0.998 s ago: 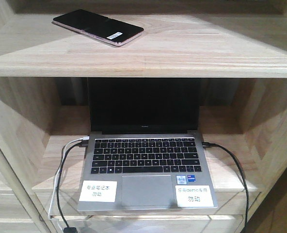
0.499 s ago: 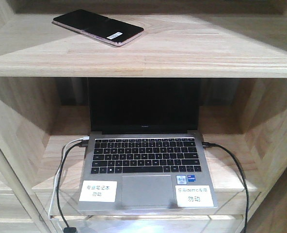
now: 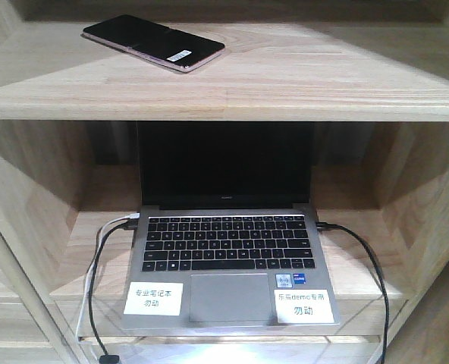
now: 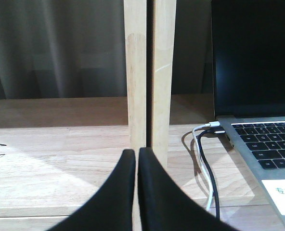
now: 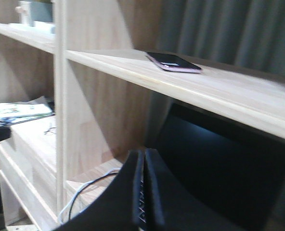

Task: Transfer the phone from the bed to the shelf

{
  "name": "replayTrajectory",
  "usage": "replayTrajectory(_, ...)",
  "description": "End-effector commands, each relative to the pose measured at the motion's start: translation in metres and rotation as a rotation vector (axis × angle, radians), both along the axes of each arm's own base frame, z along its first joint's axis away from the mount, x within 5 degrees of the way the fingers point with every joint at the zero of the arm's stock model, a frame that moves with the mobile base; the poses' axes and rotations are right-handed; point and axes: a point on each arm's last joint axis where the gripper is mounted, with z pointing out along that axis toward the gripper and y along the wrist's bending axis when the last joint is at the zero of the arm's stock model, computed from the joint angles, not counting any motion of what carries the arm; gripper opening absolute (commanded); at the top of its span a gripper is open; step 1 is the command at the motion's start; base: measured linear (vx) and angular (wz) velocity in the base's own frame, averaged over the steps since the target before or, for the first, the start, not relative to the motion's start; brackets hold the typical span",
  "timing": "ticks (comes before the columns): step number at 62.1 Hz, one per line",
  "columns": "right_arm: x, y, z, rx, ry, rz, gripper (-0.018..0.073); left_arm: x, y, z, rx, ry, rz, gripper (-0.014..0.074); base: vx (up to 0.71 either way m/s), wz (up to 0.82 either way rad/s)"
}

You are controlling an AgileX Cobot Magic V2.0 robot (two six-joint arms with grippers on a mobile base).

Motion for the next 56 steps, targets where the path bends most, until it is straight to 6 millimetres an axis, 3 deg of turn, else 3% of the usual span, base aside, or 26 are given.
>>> replayTrajectory(1, 0.004, -0.006, 0.011, 0.055, -0.026, -0.081, -0.0004, 0.001, 0.001, 0.006, -0.014, -0.076, 0.006, 0.0001, 0.0, 0.0)
replayTrajectory(23, 0.016, -0.024, -0.007, 0.118, 0.062, -0.323, -0.0004, 0.001, 0.001, 0.006, -0.014, -0.076, 0.006, 0.0001, 0.0, 0.0)
replayTrajectory(56, 0.021, -0.042, -0.094, 0.091, 0.09, -0.691, -0.0004, 0.001, 0.001, 0.006, -0.014, -0.076, 0.006, 0.0001, 0.0, 0.0)
